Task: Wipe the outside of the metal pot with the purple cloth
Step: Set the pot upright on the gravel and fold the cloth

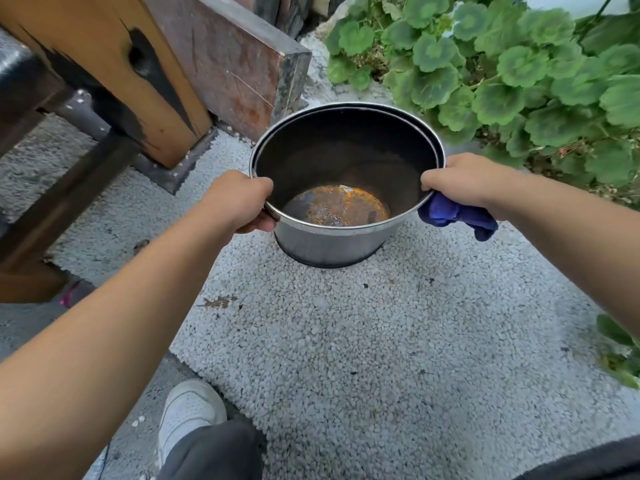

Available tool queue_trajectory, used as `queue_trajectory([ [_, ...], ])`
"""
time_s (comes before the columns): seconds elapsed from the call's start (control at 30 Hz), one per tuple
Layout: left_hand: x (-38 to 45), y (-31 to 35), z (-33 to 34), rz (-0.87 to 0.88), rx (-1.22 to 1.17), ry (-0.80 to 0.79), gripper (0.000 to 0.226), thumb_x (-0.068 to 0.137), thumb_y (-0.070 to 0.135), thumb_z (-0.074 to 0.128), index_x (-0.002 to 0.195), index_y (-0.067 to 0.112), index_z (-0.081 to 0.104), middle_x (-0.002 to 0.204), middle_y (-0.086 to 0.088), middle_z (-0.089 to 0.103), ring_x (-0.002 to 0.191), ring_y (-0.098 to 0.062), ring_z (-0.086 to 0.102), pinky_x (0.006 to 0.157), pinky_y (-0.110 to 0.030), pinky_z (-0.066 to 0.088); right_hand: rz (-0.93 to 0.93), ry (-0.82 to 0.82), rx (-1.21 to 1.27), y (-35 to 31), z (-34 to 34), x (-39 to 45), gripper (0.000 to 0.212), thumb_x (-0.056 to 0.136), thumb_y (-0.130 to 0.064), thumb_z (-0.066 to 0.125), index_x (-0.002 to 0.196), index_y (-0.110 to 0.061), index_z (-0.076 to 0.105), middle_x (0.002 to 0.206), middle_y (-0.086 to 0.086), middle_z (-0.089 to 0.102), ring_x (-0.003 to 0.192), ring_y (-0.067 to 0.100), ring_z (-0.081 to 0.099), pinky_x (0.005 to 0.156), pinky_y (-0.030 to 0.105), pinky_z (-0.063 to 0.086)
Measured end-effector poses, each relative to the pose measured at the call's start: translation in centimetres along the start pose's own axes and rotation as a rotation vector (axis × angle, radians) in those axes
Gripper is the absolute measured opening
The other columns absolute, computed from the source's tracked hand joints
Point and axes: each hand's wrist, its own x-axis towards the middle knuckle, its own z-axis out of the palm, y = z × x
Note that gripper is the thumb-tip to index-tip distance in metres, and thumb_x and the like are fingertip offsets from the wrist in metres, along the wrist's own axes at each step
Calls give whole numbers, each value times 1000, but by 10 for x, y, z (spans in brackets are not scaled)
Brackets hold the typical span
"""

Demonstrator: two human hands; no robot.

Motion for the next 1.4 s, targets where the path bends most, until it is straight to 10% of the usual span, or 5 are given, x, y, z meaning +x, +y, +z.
queue_trajectory([
  [0.37, 10, -4, -5, 46, 7, 40, 49, 85, 42, 49, 94, -3, 63, 60, -12, 71, 54, -23, 67, 46, -24, 45, -35, -279, 138, 5, -16, -11, 44, 92, -52, 56, 98, -8, 63, 70, 12, 64, 42, 20, 57, 33, 23, 42],
  [0.53, -1, -23, -13, 141, 163, 152, 92, 78, 82, 39, 144, 18, 41, 137, -11, 56, 122, -29, 56, 99, -45, 44, -109, -599, 294, 22, -73, -40, 51, 78, -55, 70, 103, -11, 65, 84, 18, 61, 62, 28, 57, 52, 46, 51],
  [0.73, -77, 36, 2, 569, -141, 177, 36, 78, 52, 55, 106, 30, 59, 90, 8, 65, 71, 5, 57, 67, -14, 43, -567, -320, 581, -15, -48, -76, 23, 87, -32, 57, 100, -27, 75, 102, 1, 73, 92, 20, 68, 91, 46, 48],
  [0.93, -104, 58, 17, 527, -529, -322, 25, 96, 17, 58, 114, -1, 58, 99, -15, 66, 85, -20, 61, 70, -33, 50, -797, -351, 713, -49, 3, -103, 99, 71, -14, 77, 142, -57, 22, 137, -8, 56, 114, 28, 63, 93, 54, 52],
  [1.4, -104, 49, 13, 995, -688, -359, 51, 75, 32, 78, 111, 12, 49, 95, 16, 67, 86, 1, 58, 76, -16, 47, -975, 81, 868, -63, -18, -127, 21, 81, -9, 69, 91, -27, 73, 86, -8, 71, 76, 10, 62, 64, 29, 52],
])
